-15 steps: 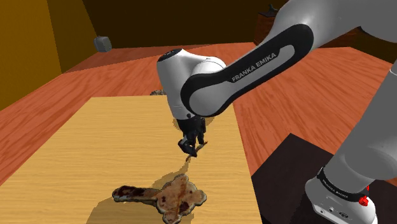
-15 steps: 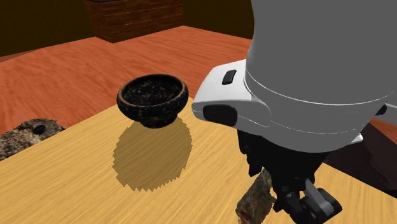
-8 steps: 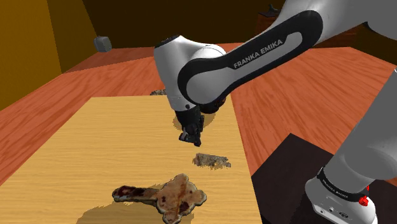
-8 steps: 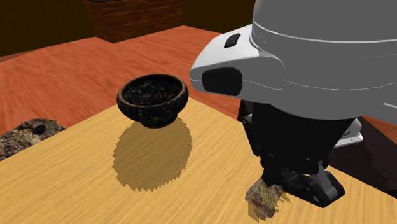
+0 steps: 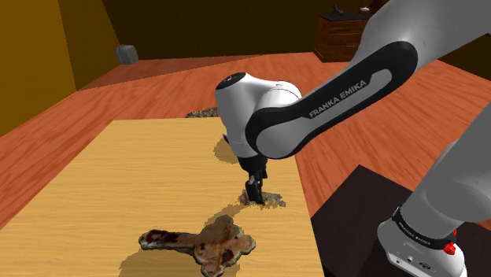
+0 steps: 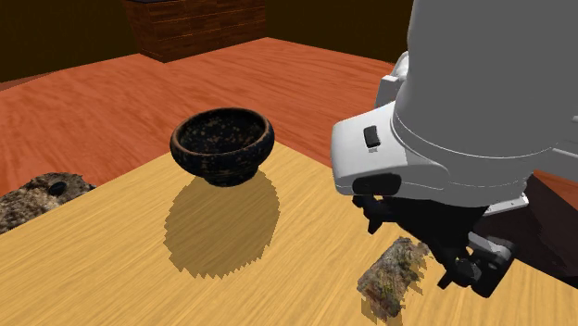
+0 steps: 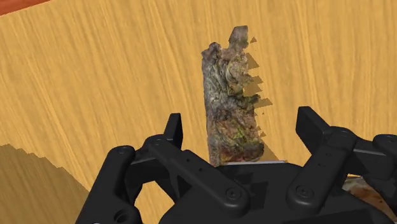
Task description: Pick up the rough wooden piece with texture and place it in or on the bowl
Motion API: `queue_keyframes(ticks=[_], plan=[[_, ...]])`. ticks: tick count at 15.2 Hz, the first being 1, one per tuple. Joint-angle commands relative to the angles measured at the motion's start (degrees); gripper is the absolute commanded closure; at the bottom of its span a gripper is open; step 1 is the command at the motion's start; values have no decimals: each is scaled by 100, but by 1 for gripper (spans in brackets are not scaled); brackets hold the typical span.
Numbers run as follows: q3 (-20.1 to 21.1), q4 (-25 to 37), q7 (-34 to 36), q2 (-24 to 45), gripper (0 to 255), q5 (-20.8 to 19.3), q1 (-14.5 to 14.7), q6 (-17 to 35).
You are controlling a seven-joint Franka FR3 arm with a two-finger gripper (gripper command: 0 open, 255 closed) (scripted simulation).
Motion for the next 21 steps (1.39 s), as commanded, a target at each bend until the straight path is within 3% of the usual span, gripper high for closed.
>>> queue_keyframes(ticks=[1,7,15,16,21], plan=[[3,-167,-162,16,0,-14,8,167],[26,-451,-50,228,0,-151,16,617],[25,-451,-51,227,0,-151,16,616],[25,-451,-51,227,255,-151,16,616],[21,-465,-59,225,255,-151,12,629]])
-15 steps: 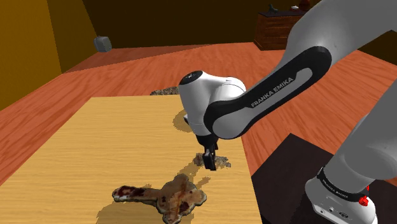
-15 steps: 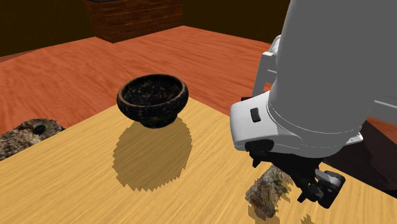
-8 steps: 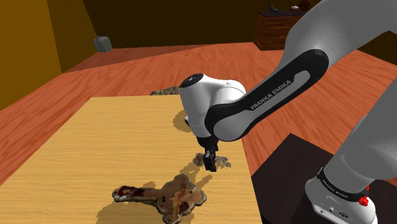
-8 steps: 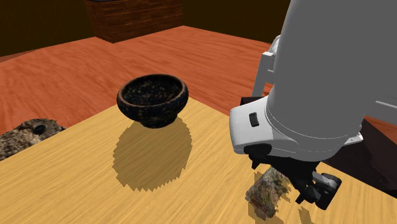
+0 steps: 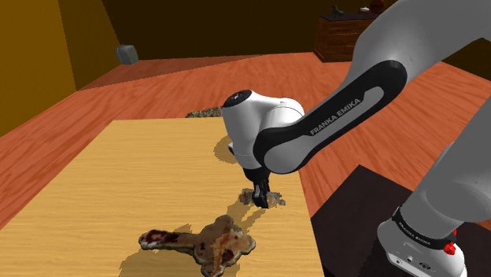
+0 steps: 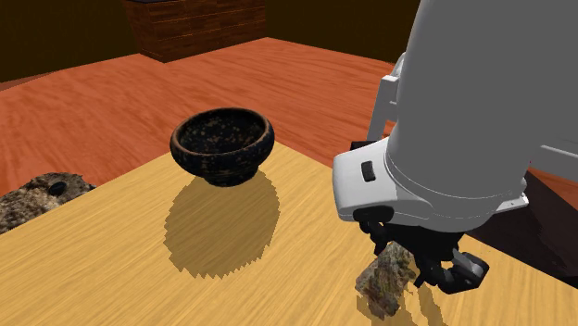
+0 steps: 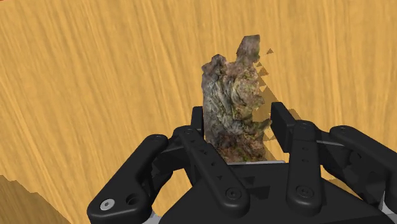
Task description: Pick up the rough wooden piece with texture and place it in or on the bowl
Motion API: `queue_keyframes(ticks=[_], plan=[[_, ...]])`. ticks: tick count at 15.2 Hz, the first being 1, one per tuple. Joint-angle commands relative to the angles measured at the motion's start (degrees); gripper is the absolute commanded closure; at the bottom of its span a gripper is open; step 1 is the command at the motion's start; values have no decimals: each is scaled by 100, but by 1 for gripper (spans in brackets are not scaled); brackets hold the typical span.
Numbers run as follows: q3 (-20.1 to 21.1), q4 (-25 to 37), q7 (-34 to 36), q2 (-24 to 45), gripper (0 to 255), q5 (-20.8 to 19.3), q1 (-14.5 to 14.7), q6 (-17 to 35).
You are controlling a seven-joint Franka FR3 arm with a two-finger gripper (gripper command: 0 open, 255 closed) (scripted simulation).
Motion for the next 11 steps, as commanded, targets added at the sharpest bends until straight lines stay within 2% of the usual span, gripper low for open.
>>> queue_keyframes(ticks=[1,4,11], plan=[[9,-19,-6,10,255,13,7,2],[11,-2,6,23,255,6,11,-6],[-31,227,-208,-396,255,280,8,-566]])
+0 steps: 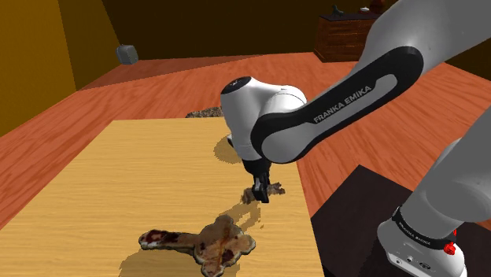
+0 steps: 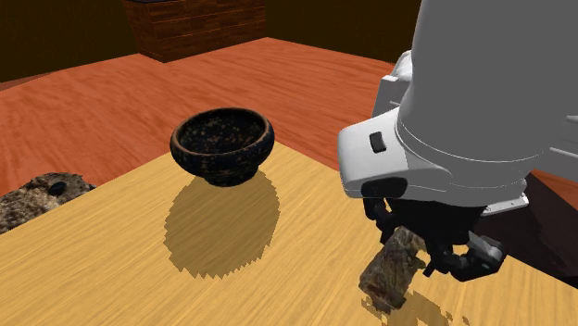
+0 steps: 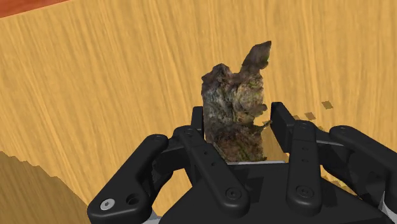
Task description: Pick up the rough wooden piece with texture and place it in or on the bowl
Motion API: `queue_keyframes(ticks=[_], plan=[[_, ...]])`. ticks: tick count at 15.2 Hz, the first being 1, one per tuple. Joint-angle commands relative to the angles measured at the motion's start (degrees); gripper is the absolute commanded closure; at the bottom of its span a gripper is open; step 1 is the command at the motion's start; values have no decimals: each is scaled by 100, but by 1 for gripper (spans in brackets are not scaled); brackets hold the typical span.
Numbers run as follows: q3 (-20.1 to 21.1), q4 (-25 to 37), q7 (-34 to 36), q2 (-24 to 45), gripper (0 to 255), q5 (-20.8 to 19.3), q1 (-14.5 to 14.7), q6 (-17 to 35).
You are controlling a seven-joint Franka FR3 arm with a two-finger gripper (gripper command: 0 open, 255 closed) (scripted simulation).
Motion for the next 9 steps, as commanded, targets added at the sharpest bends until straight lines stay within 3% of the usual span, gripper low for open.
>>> queue_keyframes(ticks=[1,9], plan=[[-10,78,-38,-101,255,64,6,-162],[-98,424,-197,-463,255,250,11,-804]])
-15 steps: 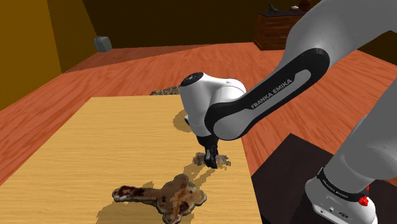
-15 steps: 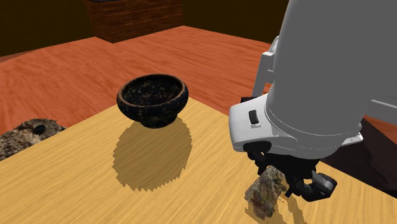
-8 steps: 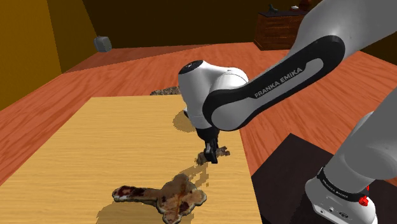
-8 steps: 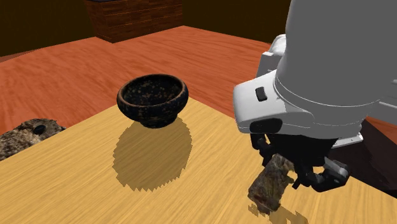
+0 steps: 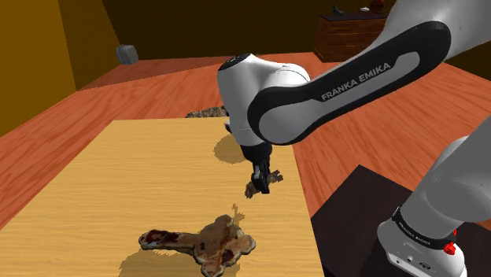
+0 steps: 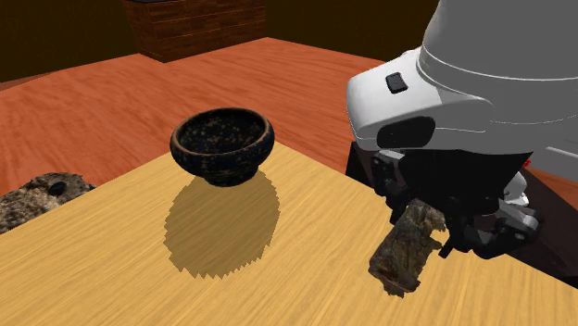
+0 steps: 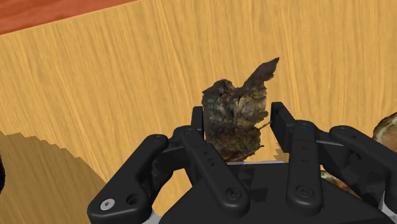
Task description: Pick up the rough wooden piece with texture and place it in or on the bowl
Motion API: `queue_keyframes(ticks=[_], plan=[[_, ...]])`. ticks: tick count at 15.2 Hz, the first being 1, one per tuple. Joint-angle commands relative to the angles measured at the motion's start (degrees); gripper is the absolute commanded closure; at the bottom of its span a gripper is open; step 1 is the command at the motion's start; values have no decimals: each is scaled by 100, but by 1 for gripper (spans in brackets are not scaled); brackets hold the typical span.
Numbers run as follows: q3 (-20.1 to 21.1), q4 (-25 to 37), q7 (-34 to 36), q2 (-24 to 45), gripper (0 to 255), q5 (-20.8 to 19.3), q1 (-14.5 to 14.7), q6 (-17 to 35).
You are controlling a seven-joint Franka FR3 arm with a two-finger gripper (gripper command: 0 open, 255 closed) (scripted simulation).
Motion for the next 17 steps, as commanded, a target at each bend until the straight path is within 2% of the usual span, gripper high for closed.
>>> queue_keyframes(ticks=[1,17], plan=[[-25,111,-33,-79,255,35,0,-179],[-198,1013,-165,-449,255,157,-16,-1396]])
